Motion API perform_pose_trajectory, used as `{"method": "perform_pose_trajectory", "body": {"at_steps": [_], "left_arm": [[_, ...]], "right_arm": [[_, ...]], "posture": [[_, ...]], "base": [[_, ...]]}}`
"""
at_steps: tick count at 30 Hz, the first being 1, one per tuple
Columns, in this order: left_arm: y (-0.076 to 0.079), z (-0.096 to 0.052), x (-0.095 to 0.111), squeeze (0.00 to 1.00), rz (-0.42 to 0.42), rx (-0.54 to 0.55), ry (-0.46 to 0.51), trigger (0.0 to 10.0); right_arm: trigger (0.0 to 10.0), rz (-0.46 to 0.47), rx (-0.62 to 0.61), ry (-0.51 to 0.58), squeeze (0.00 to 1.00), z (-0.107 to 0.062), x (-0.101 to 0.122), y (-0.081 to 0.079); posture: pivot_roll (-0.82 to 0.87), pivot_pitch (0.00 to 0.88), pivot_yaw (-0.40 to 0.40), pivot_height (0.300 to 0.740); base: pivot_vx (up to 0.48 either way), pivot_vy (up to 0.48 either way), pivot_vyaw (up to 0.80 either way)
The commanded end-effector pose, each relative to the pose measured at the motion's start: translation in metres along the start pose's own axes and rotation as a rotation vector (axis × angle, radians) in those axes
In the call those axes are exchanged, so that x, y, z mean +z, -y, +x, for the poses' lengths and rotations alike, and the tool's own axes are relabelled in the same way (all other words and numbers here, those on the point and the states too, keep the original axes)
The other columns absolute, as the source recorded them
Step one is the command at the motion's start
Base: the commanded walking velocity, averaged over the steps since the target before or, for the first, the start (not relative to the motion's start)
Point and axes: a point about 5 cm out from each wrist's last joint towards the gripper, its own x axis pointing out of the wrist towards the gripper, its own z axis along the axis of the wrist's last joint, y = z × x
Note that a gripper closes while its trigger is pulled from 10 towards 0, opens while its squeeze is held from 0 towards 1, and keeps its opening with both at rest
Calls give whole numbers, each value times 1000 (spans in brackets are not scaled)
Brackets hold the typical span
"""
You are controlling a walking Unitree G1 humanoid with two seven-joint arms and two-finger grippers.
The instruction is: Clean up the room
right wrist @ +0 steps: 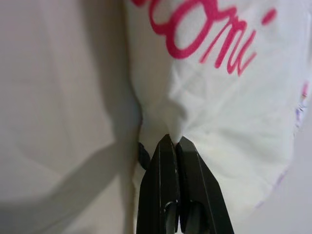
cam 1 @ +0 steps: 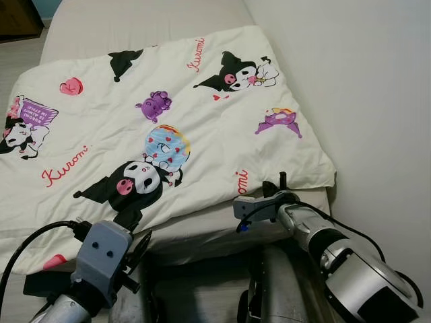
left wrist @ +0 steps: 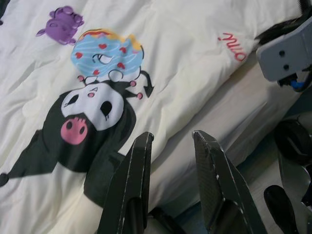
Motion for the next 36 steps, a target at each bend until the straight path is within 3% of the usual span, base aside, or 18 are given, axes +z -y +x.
{"method": "perform_pose_trajectory", "body": {"at_steps": [1, 5, 8, 12, 21, 22, 23, 24, 31, 32, 33, 36], "left_arm": [[1, -1, -5, 0, 10, -32, -26, 10000], [2, 0, -5, 0, 10, -41, -24, 10000], [4, 1, -4, 0, 13, -68, -17, 10000], [3, 1, -3, 0, 14, -89, -12, 10000], [6, 2, -1, 0, 0, -121, -5, 10000], [6, 2, -1, 0, 0, -122, -4, 10000], [6, 1, -1, 0, -2, -122, -2, 10000], [7, 1, -1, 0, -4, -123, -2, 10000], [8, 1, 0, 0, -9, -117, 3, 10000], [6, 1, 0, 0, -37, -90, 7, 10000], [6, 1, 0, 0, -37, -90, 7, 10000], [1, -2, -8, 0, -76, -28, -30, 10000]], "right_arm": [[0, -23, 95, 53, 0, -1, 4, -8], [0, -50, 138, 76, 0, -2, 5, -11], [0, -55, 296, 139, 0, -7, 0, -15], [0, -59, 380, 143, 0, -10, -8, -18], [0, -46, 408, 120, 0, -13, -21, -16], [3294, -21, 361, 115, 0, -13, -22, -12], [10000, 42, 316, 104, 0, -11, -23, -7], [10000, 85, 261, 97, 1000, -10, -22, -4], [10000, 152, 193, 86, 1000, -8, -18, -3], [10000, 323, 158, 48, 1000, -6, -17, -2], [10000, 323, 158, 48, 1000, -6, -17, -2], [10000, 959, 170, -91, 1000, -5, -17, -13]], "posture": [[106, 362, -3, 576], [106, 362, -3, 576], [88, 354, 4, 576], [88, 355, 5, 576], [88, 351, 8, 576], [91, 347, 12, 576], [93, 345, 14, 576], [98, 342, 21, 576], [103, 340, 24, 576], [104, 339, 23, 576], [104, 339, 23, 576], [99, 333, 25, 576]], "base": [[0, 0, 0], [0, 0, 0], [0, 0, 0], [0, 0, 0], [0, 0, 0], [0, 0, 0], [0, 0, 0], [0, 0, 0], [0, 0, 0], [0, 0, 0], [0, 0, 0], [0, 0, 0]]}}
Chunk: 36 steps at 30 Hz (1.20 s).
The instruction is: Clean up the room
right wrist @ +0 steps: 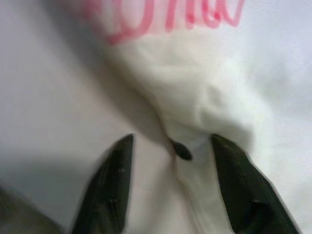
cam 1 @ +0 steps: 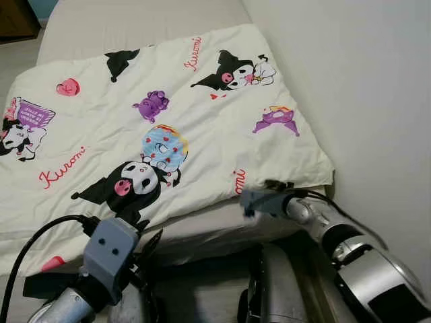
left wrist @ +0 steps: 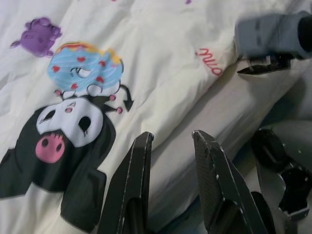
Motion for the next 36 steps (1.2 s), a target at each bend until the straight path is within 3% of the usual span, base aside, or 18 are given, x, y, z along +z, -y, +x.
{"method": "perform_pose_trajectory", "body": {"at_steps": [1, 3, 4, 6, 7, 9, 10, 12, 13, 14, 15, 19, 21, 22, 23, 24, 25, 36], "left_arm": [[-2, -6, -10, 0, -24, 22, -54, 10000], [-5, -11, -15, 0, -14, 40, -80, 10000], [-5, -11, -15, 0, -14, 40, -80, 10000], [-10, -14, -16, 0, -31, 83, -86, 10000], [-10, -14, -16, 0, -31, 83, -86, 10000], [-20, -20, -15, 0, -67, 132, -81, 10000], [-20, -20, -15, 0, -67, 132, -81, 10000], [-28, -26, -14, 0, -87, 153, -74, 10000], [-28, -26, -14, 0, -87, 153, -74, 10000], [-30, -29, -14, 0, -84, 147, -71, 10000], [-30, -29, -14, 0, -84, 147, -71, 10000], [-28, -31, -10, 0, -87, 100, -52, 10000], [-26, -31, -9, 0, -89, 95, -50, 10000], [-25, -30, -9, 0, -95, 94, -48, 10000], [-22, -30, -8, 0, -112, 95, -44, 10000], [-21, -30, -8, 0, -118, 95, -43, 10000], [-19, -29, -8, 0, -123, 87, -41, 10000], [-12, -29, 0, 0, -152, 38, -22, 10000]], "right_arm": [[10000, 183, 34, -68, 1000, -1, -16, -11], [10000, 428, 95, -95, 1000, -1, -18, -24], [10000, 428, 95, -95, 1000, -1, -18, -24], [10000, 620, 143, -96, 1000, 0, -15, -33], [10000, 620, 143, -96, 1000, 0, -15, -33], [10000, 890, 161, -86, 1000, 2, -9, -37], [10000, 890, 161, -86, 1000, 2, -9, -37], [10000, 1097, 178, -64, 1000, 3, -2, -38], [10000, 1097, 178, -64, 1000, 3, -2, -38], [10000, 1208, 172, -51, 1000, 3, 1, -36], [10000, 1208, 172, -51, 1000, 3, 1, -36], [10000, 1610, 123, 2, 1000, 5, 9, -29], [10000, 1654, 114, 10, 1000, 5, 10, -28], [10000, 1721, 87, 19, 945, 5, 9, -26], [10000, 1824, 37, 29, 525, 5, 6, -24], [10000, 1854, 21, 32, 525, 5, 5, -24], [10000, 1888, -3, 38, 0, 5, 3, -23], [10000, 2118, -133, 141, 0, 3, -4, -8]], "posture": [[99, 333, 25, 576], [100, 330, 23, 576], [100, 330, 23, 576], [98, 330, 20, 576], [98, 330, 20, 576], [95, 328, 22, 576], [95, 328, 22, 576], [94, 328, 23, 576], [94, 328, 23, 576], [94, 328, 25, 576], [94, 328, 25, 576], [104, 331, 27, 576], [104, 331, 27, 576], [107, 332, 28, 576], [111, 334, 32, 576], [111, 334, 32, 576], [113, 335, 32, 576], [138, 346, 36, 576]], "base": [[0, 0, 0], [0, 0, 0], [0, 0, 0], [0, 0, 0], [0, 0, 0], [0, 0, 0], [0, 0, 0], [0, 0, 0], [0, 0, 0], [0, 0, 0], [0, 0, 0], [0, 0, 0], [0, 0, 0], [0, 0, 0], [0, 0, 0], [0, 0, 0], [0, 0, 0], [0, 0, 0]]}}
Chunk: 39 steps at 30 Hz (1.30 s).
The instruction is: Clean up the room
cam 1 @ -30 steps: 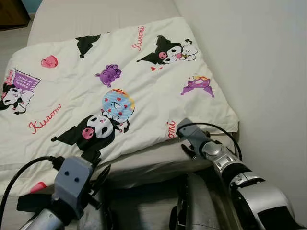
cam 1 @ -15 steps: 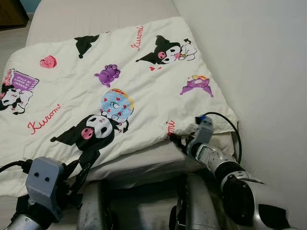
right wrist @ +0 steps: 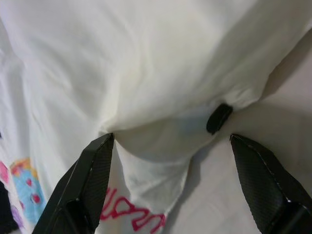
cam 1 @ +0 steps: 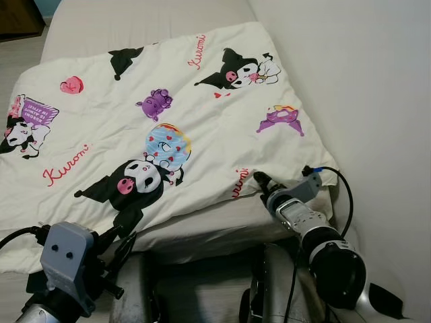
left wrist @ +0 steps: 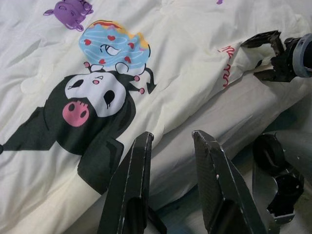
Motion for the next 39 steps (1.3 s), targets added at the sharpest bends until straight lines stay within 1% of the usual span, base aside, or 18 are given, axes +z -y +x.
{"method": "perform_pose_trajectory", "body": {"at_steps": [1, 2, 4, 7, 14, 16, 19, 24, 25, 26, 27, 28, 29, 36, 39], "left_arm": [[5, -2, -1, 0, -16, -22, -18, 10000], [5, -2, -1, 0, -16, -22, -18, 10000], [9, -1, 2, 0, -22, -48, -8, 10000], [18, 1, 6, 0, -28, -98, 1, 10000], [25, 1, 8, 0, -28, -135, 3, 10000], [29, 1, 8, 0, -27, -153, 0, 10000], [30, 1, 8, 0, -29, -158, -2, 10000], [31, -2, 9, 0, -27, -157, -10, 10000], [31, -2, 9, 0, -27, -155, -12, 10000], [31, -2, 9, 0, -27, -155, -12, 10000], [31, -3, 9, 0, -25, -155, -17, 10000], [31, -3, 9, 0, -25, -155, -17, 10000], [31, -4, 8, 0, -23, -156, -20, 10000], [30, -3, 9, 0, -21, -161, -18, 10000], [31, -3, 9, 0, -22, -165, -18, 10000]], "right_arm": [[10000, 67, -19, 33, 0, -1, 1, 4], [10000, 67, -19, 33, 0, -1, 1, 4], [10000, 146, -1, 78, 0, 0, 7, -1], [10000, 198, 19, 105, 0, 1, 9, -7], [10000, 221, 25, 116, 0, 2, 9, -14], [10000, 231, 34, 114, 0, 3, 7, -20], [10000, 230, 39, 109, 0, 4, 5, -25], [10000, 242, 36, 114, 0, 4, 4, -25], [4353, 245, 37, 116, 0, 4, 4, -25], [4353, 245, 37, 116, 0, 4, 4, -25], [1216, 247, 36, 119, 0, 4, 5, -24], [1216, 247, 36, 119, 0, 4, 5, -24], [0, 247, 33, 123, 0, 4, 5, -22], [0, 238, 24, 131, 0, 3, 8, -19], [0, 219, 11, 134, 0, 3, 10, -16]], "posture": [[139, 347, 38, 576], [139, 347, 38, 576], [151, 351, 29, 576], [164, 348, 27, 576], [168, 349, 26, 576], [175, 347, 23, 576], [175, 347, 22, 576], [178, 349, 19, 576], [178, 349, 19, 576], [178, 349, 19, 576], [178, 348, 20, 576], [178, 348, 20, 576], [176, 347, 20, 576], [173, 347, 19, 576], [167, 347, 18, 576]], "base": [[0, 0, 0], [0, 0, 0], [0, 0, 0], [0, 0, 0], [0, 0, 0], [0, 0, 0], [0, 0, 0], [0, 0, 0], [0, 0, 0], [0, 0, 0], [0, 0, 0], [0, 0, 0], [0, 0, 0], [0, 0, 0], [0, 0, 0]]}}
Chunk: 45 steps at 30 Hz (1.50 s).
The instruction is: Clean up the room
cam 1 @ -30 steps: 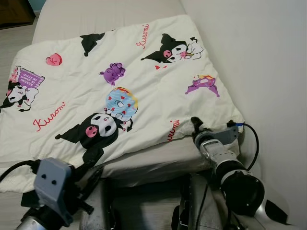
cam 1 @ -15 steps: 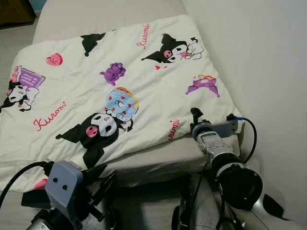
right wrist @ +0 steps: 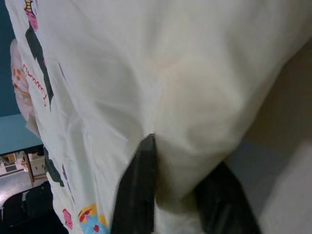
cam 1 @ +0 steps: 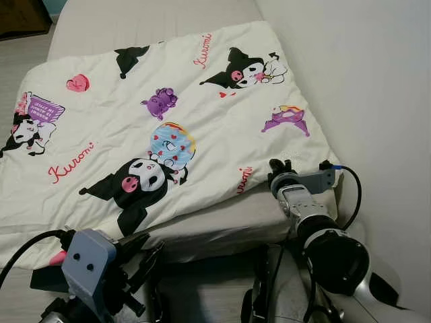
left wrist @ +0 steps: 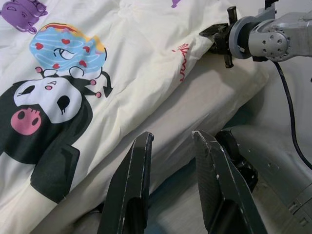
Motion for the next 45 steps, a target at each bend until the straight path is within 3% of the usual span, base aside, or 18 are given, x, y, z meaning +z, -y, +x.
{"method": "perform_pose_trajectory", "body": {"at_steps": [1, 8, 10, 11, 14, 16, 17, 21, 27, 28, 32, 36, 37, 40, 45], "left_arm": [[2, -3, 0, 0, 9, -19, -25, 10000], [2, -3, -2, 0, 8, -16, -27, 10000], [0, -2, -3, 0, 9, -10, -29, 10000], [0, -2, -3, 0, 9, -10, -29, 10000], [-2, -1, -4, 0, 13, -3, -28, 10000], [-2, -1, -4, 0, 13, -3, -28, 10000], [-3, 0, -4, 0, 15, -2, -26, 10000], [-4, 2, -4, 0, 18, -6, -21, 10000], [-1, 3, -4, 0, 15, -21, -23, 10000], [0, 2, -5, 0, 12, -36, -30, 10000], [1, 2, -6, 0, 9, -43, -35, 10000], [3, 1, -7, 0, 10, -63, -46, 10000], [4, 0, -7, 0, 10, -72, -52, 10000], [4, 0, -7, 0, 11, -74, -53, 10000], [6, -1, -8, 0, 11, -79, -60, 10000]], "right_arm": [[0, -1, -40, 2, 0, -2, 0, 12], [0, -118, -93, 10, 0, -3, 6, 20], [0, -207, -136, 8, 0, -4, 10, 26], [0, -207, -136, 8, 0, -4, 10, 26], [0, -375, -198, -8, 0, -6, 17, 33], [0, -375, -198, -8, 0, -6, 17, 33], [0, -446, -219, -16, 0, -6, 21, 34], [0, -571, -273, -22, 0, -7, 35, 34], [0, -583, -360, -2, 0, -10, 54, 36], [0, -575, -426, -3, 0, -13, 63, 42], [0, -566, -473, -11, 0, -16, 67, 49], [0, -589, -538, -56, 0, -21, 69, 61], [0, -657, -580, -117, 0, -25, 68, 71], [0, -672, -591, -132, 0, -26, 68, 73], [0, -751, -708, -277, 0, -41, 65, 102]], "posture": [[167, 347, 18, 576], [157, 348, 17, 576], [138, 346, 14, 576], [138, 346, 14, 576], [127, 341, 13, 576], [127, 341, 13, 576], [113, 336, 10, 576], [101, 336, 6, 576], [96, 334, 9, 576], [93, 332, 8, 576], [92, 331, 8, 576], [95, 327, 9, 576], [95, 327, 8, 576], [95, 327, 8, 576], [91, 324, 1, 576]], "base": [[0, 0, 0], [0, 0, 0], [0, 0, 0], [0, 0, 0], [0, 0, 0], [0, 0, 0], [0, 0, 0], [0, 0, 0], [0, 0, 0], [0, 0, 0], [0, 0, 0], [0, 0, 0], [0, 0, 0], [0, 0, 0], [0, 0, 0]]}}
